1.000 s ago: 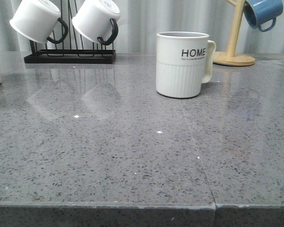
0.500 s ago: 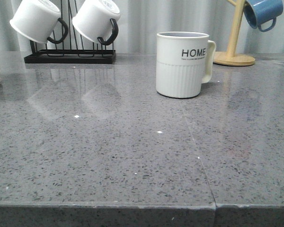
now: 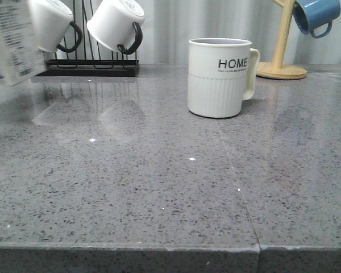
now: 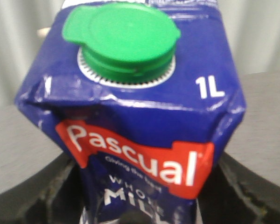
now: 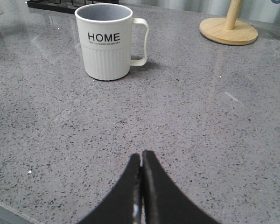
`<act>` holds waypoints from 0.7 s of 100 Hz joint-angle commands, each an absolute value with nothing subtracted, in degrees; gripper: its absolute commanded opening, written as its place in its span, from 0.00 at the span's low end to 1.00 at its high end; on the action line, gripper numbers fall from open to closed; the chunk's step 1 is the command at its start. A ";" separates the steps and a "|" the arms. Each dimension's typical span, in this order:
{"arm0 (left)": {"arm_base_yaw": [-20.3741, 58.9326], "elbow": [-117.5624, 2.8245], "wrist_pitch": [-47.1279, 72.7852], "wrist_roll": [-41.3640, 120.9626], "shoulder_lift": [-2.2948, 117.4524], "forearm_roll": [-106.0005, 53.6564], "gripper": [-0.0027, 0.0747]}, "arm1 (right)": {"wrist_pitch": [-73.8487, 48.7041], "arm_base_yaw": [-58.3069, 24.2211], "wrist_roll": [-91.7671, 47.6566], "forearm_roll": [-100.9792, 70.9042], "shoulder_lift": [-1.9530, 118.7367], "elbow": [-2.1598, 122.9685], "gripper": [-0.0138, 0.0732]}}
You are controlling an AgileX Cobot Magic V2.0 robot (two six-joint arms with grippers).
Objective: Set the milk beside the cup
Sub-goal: 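Grasp and lift the milk carton with the left gripper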
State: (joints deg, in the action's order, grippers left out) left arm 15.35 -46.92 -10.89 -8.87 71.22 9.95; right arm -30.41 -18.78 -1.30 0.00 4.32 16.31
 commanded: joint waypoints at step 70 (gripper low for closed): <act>35.70 -63.65 -15.43 -9.17 89.40 7.24 0.26 | -26.26 -18.73 -1.29 0.00 4.83 17.75 0.08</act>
